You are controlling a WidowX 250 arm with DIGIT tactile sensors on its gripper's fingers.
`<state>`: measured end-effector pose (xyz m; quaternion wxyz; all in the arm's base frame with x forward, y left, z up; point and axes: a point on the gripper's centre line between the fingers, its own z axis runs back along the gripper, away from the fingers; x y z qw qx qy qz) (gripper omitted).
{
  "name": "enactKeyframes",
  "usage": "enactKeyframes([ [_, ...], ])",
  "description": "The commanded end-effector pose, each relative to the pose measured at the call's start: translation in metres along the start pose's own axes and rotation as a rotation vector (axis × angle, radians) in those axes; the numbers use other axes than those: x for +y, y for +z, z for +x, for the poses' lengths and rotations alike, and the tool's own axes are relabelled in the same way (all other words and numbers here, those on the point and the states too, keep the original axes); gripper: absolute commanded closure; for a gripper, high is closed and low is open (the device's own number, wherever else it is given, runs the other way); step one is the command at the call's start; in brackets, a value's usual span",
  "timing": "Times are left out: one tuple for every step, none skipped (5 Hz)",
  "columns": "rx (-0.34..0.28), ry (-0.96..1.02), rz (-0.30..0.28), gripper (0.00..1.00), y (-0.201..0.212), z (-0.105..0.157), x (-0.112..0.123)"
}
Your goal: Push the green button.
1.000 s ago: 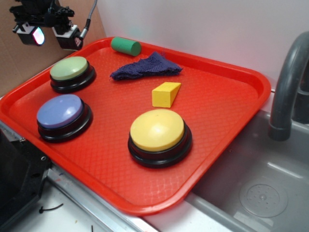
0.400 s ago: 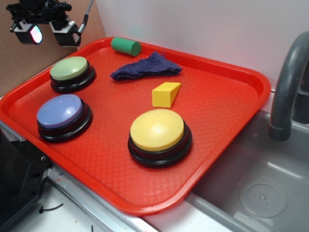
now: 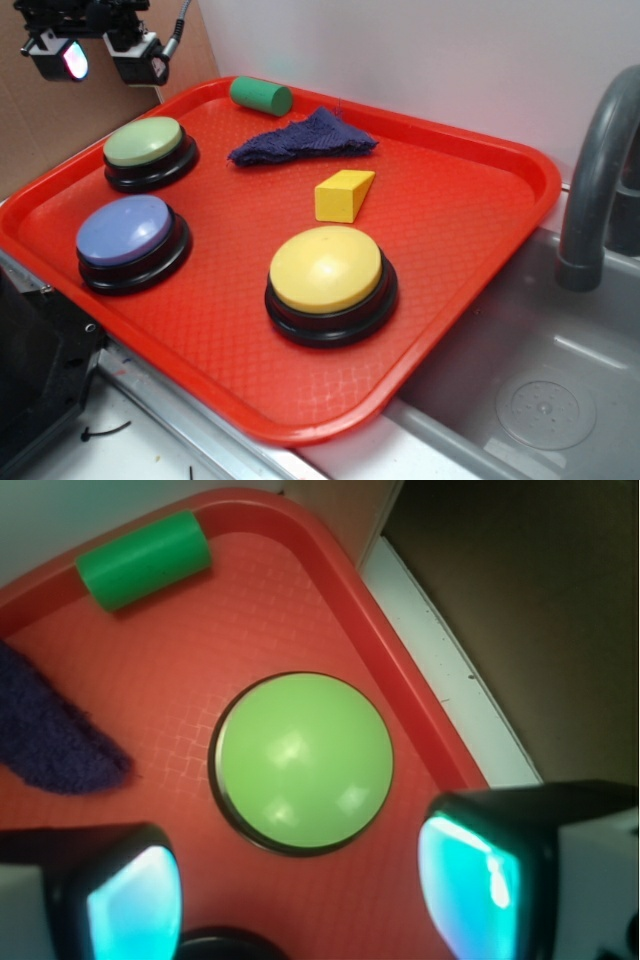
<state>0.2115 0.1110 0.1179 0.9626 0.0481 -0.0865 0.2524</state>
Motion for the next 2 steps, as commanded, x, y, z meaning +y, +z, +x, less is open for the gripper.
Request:
enactKeyframes([
  [-0.09,0.013,-0.026,0.0,0.0345,0.0171,0.0047],
  [-0.104,0.021,-0.034,0.0,0.037,0.0147,0.0044],
])
